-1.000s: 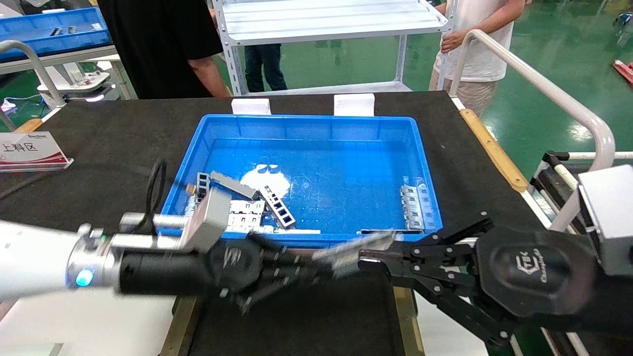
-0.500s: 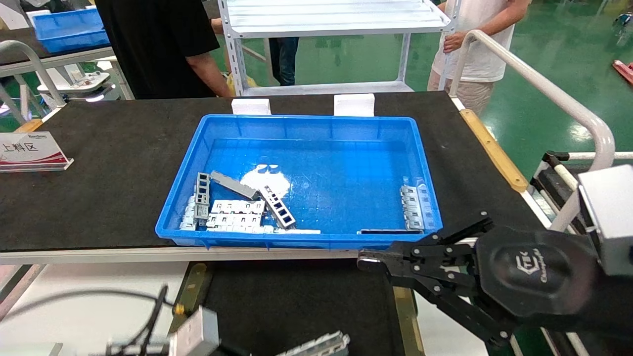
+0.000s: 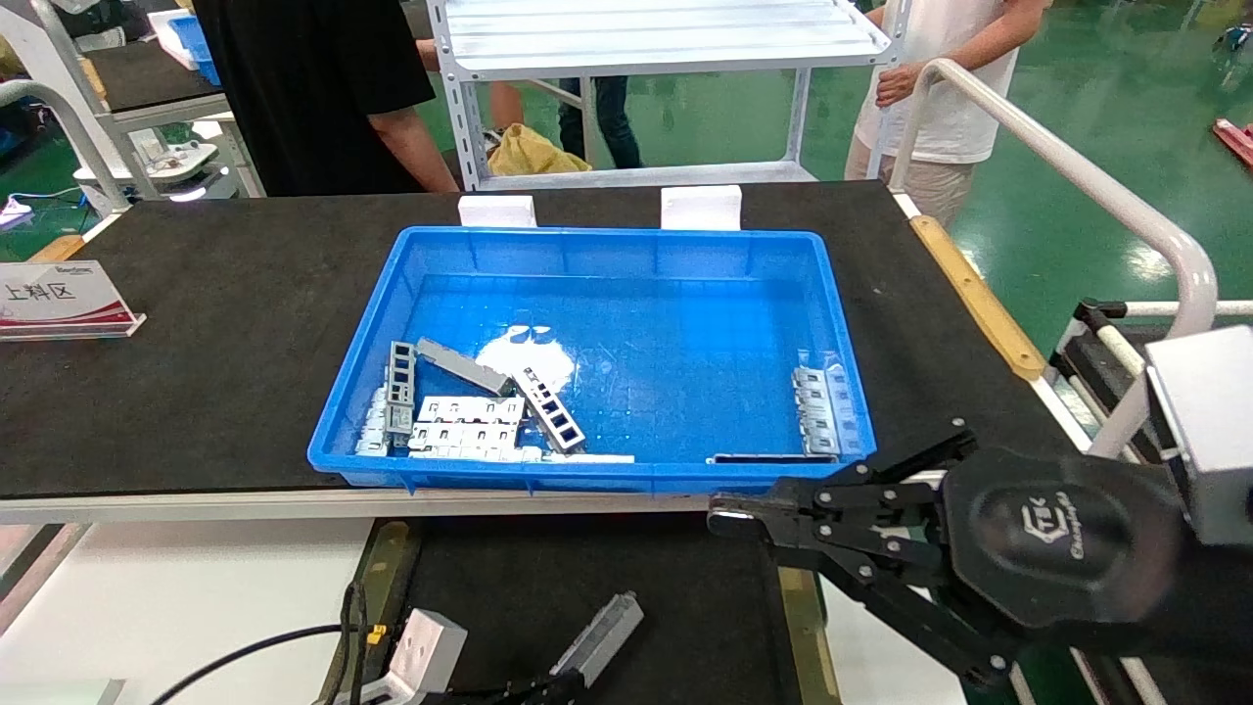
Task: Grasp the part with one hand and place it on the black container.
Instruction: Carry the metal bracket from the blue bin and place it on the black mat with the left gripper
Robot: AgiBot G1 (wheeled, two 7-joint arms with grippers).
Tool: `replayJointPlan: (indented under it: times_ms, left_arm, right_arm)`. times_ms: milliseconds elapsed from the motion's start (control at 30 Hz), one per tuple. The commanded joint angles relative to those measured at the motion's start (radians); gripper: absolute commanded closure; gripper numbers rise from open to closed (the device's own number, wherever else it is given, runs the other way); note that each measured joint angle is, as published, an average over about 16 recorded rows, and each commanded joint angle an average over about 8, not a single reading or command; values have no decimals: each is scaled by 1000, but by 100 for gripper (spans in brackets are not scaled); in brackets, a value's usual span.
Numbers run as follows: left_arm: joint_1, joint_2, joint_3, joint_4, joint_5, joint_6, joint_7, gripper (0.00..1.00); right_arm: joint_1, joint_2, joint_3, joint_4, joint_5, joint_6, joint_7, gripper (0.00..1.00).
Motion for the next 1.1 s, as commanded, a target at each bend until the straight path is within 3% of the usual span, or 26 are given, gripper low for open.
replayJointPlan:
  times_ms: [33, 600, 1033, 1100]
  left_arm:
    - [20, 25, 5, -7, -12, -69, -29, 100]
    - [51, 197, 89, -8, -65, -491, -112, 100]
    - [41, 262, 140, -7, -142, -645, -123, 100]
    - [39, 273, 146, -6, -155, -670, -124, 100]
  right_arm:
    - [0, 0, 0, 0, 0, 0, 0, 100]
    - [0, 0, 0, 0, 0, 0, 0, 100]
    - [0, 0, 0, 0, 0, 0, 0, 100]
    - [0, 0, 0, 0, 0, 0, 0, 95]
